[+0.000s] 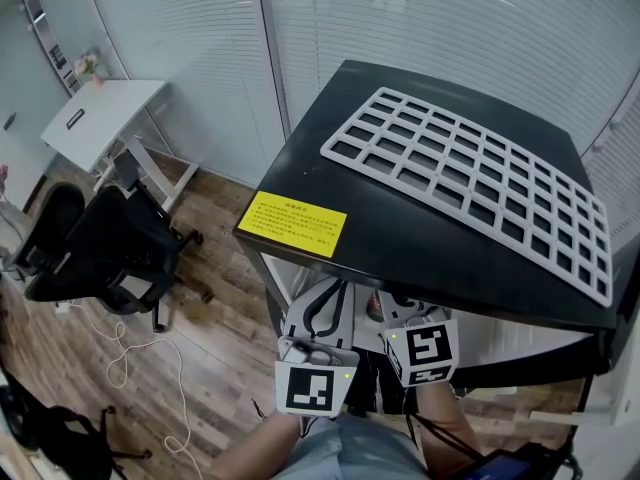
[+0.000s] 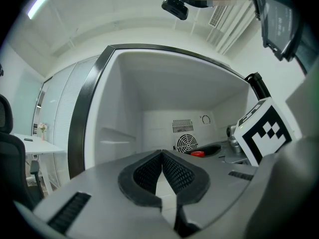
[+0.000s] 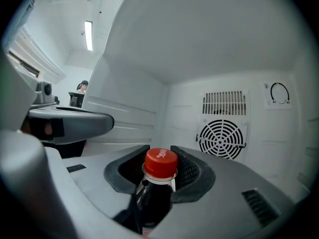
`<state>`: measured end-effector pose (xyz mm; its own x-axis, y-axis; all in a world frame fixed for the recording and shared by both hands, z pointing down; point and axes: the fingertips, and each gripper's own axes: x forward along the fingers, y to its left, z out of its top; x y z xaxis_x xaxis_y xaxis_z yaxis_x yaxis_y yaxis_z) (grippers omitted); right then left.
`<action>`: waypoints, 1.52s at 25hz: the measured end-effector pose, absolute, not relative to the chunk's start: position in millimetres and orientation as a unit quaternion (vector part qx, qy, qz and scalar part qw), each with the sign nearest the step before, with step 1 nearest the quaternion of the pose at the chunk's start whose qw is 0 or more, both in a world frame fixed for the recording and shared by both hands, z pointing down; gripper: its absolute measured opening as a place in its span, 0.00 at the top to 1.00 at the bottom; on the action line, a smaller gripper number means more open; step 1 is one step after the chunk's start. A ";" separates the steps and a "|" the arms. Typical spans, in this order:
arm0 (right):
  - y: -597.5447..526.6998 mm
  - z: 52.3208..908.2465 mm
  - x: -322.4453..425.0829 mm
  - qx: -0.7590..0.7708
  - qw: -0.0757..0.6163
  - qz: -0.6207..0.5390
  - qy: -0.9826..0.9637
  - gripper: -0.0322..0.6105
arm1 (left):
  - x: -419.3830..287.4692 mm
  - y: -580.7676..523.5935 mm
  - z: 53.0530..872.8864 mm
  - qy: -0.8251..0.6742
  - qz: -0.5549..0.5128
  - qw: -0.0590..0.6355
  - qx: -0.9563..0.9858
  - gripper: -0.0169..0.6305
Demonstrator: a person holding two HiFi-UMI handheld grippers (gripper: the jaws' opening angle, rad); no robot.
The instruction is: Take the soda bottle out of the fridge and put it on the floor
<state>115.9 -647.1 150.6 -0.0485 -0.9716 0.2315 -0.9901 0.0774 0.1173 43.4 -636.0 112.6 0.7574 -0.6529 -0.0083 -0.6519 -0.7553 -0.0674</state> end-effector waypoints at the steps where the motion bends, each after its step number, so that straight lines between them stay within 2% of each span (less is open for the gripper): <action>1: -646.4 150.1 116.4 0.679 0.126 0.036 -0.723 0.74 | 43.1 -635.8 112.0 0.349 -0.008 0.034 -0.936 0.95; 16: -613.7 139.3 112.0 0.678 0.127 0.031 -0.723 0.78 | 40.0 -607.5 99.2 0.355 0.002 0.044 -0.934 0.95; 38: -480.4 115.6 88.8 0.648 0.119 0.018 -0.752 0.79 | 18.2 -473.9 88.2 0.385 0.005 0.046 -0.922 0.95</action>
<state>88.8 -480.4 115.6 -0.1308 -0.9706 0.2022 -0.9791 0.1585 0.1276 18.2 -473.9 88.2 0.7028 -0.7100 -0.0443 -0.7108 -0.6985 -0.0821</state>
